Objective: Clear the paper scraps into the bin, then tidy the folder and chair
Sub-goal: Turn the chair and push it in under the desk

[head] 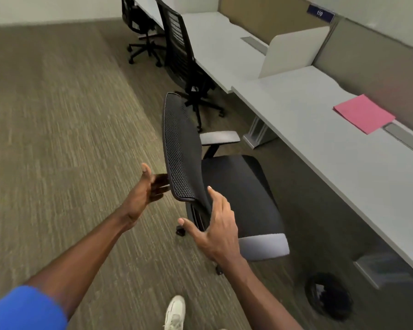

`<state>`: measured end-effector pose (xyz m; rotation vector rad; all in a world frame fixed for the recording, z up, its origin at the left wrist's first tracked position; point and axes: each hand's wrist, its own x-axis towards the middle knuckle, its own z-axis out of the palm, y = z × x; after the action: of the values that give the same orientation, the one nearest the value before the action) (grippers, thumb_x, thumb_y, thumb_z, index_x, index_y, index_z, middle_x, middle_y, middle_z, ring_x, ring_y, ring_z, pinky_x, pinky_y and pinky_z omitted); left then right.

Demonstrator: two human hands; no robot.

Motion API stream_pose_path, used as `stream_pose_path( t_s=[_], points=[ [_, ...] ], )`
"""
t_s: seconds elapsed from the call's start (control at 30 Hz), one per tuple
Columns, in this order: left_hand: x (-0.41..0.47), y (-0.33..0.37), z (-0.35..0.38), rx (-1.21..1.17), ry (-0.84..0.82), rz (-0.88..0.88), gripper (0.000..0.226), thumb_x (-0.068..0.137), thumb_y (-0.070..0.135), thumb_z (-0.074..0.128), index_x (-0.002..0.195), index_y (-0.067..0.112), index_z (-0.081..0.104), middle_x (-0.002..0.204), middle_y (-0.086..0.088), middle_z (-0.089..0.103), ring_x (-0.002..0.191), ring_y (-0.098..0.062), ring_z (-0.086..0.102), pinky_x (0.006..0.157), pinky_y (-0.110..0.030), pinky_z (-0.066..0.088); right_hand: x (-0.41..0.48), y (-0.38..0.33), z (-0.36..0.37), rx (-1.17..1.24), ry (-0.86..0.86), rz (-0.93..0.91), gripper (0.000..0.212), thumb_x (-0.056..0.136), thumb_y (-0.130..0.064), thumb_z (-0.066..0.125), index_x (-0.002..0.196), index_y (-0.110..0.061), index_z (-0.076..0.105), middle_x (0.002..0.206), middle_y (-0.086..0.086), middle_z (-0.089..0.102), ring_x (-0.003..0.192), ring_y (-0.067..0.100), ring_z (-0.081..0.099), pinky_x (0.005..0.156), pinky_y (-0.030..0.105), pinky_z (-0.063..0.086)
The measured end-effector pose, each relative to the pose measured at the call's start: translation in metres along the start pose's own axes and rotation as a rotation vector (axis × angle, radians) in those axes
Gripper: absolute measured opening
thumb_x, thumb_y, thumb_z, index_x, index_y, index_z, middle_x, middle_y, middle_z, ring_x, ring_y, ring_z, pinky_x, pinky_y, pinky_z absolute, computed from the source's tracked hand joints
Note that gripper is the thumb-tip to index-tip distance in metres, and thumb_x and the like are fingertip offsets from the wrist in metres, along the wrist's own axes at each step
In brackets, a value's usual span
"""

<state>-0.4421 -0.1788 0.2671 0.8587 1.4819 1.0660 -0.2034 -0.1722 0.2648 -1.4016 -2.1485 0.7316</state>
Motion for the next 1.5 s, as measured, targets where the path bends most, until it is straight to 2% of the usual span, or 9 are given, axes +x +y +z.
stream_pose_path(
  t_s=[0.17,0.37,0.63,0.8,0.9,1.03,1.17,1.37,1.5],
  points=[
    [0.023,0.036,-0.019,0.104,0.107,0.127,0.139,0.057,0.108,0.047,0.159,0.014,0.040,0.159,-0.001,0.049,0.142,-0.020,0.053,0.122,-0.049,0.041,-0.010,-0.037,-0.014,-0.133,0.145,-0.036,0.107,0.080,-0.094,0.047,0.158,-0.022,0.034,0.153,-0.004,0.047,0.137,0.014,0.048,0.111,0.037,0.045],
    [0.072,0.058,-0.034,0.234,0.136,0.180,0.131,0.072,0.085,0.071,0.166,0.014,0.015,0.175,-0.009,0.023,0.157,-0.022,0.035,0.125,-0.047,0.034,-0.021,-0.047,-0.019,-0.377,0.210,0.055,0.095,0.086,-0.088,0.041,0.149,-0.018,0.047,0.130,0.000,0.064,0.112,0.021,0.062,0.091,0.039,0.055],
    [0.101,0.057,-0.027,0.369,0.171,0.205,0.144,0.057,0.074,0.089,0.164,0.018,0.012,0.163,-0.009,0.043,0.149,-0.024,0.046,0.125,-0.047,0.040,-0.035,-0.017,-0.026,-0.624,0.208,0.170,0.074,0.104,-0.073,0.022,0.137,-0.016,0.056,0.111,0.005,0.065,0.095,0.026,0.060,0.080,0.044,0.052],
    [0.097,0.042,0.000,0.572,0.252,0.312,0.133,0.077,0.061,0.085,0.167,0.018,-0.002,0.176,-0.013,-0.013,0.165,-0.029,-0.002,0.129,-0.040,0.021,-0.044,0.001,-0.035,-0.697,0.228,0.147,0.066,0.106,-0.069,0.026,0.131,-0.016,0.058,0.101,0.008,0.058,0.087,0.027,0.054,0.076,0.044,0.048],
    [0.094,0.043,0.012,0.630,0.284,0.436,0.125,0.083,0.058,0.081,0.168,0.011,0.003,0.175,-0.005,-0.023,0.165,-0.025,-0.011,0.129,-0.039,0.018,-0.047,0.014,-0.043,-0.701,0.217,0.122,0.063,0.107,-0.066,0.029,0.133,-0.016,0.057,0.103,0.008,0.057,0.088,0.026,0.053,0.077,0.044,0.049],
    [0.101,0.047,0.022,0.675,0.268,0.521,0.103,0.086,0.057,0.079,0.162,0.011,0.027,0.177,0.004,-0.010,0.165,-0.024,-0.014,0.132,-0.052,0.014,-0.045,0.027,-0.054,-0.719,0.230,0.108,0.062,0.107,-0.065,0.032,0.134,-0.016,0.057,0.104,0.009,0.058,0.090,0.027,0.054,0.078,0.045,0.049],
    [0.106,0.047,0.027,0.664,0.259,0.522,0.097,0.080,0.068,0.071,0.153,0.013,0.040,0.176,0.004,0.001,0.165,-0.025,-0.013,0.129,-0.050,0.013,-0.043,0.038,-0.060,-0.733,0.257,0.085,0.060,0.106,-0.065,0.037,0.133,-0.016,0.060,0.104,0.009,0.058,0.088,0.026,0.055,0.076,0.043,0.049],
    [0.112,0.050,0.040,0.641,0.239,0.572,0.088,0.077,0.070,0.072,0.142,0.014,0.050,0.168,-0.001,0.021,0.155,-0.025,0.031,0.119,-0.047,0.042,-0.042,0.052,-0.067,-0.693,0.324,0.071,0.061,0.103,-0.067,0.043,0.129,-0.016,0.063,0.105,0.007,0.060,0.089,0.025,0.057,0.076,0.042,0.050],
    [0.122,0.051,0.049,0.775,0.270,0.589,0.091,0.078,0.076,0.064,0.143,0.014,0.051,0.165,-0.003,0.028,0.158,-0.035,0.025,0.124,-0.067,0.027,-0.041,0.064,-0.073,-0.686,0.359,0.080,0.063,0.101,-0.069,0.045,0.125,-0.014,0.066,0.107,0.008,0.061,0.092,0.027,0.058,0.078,0.042,0.048]
  ],
)
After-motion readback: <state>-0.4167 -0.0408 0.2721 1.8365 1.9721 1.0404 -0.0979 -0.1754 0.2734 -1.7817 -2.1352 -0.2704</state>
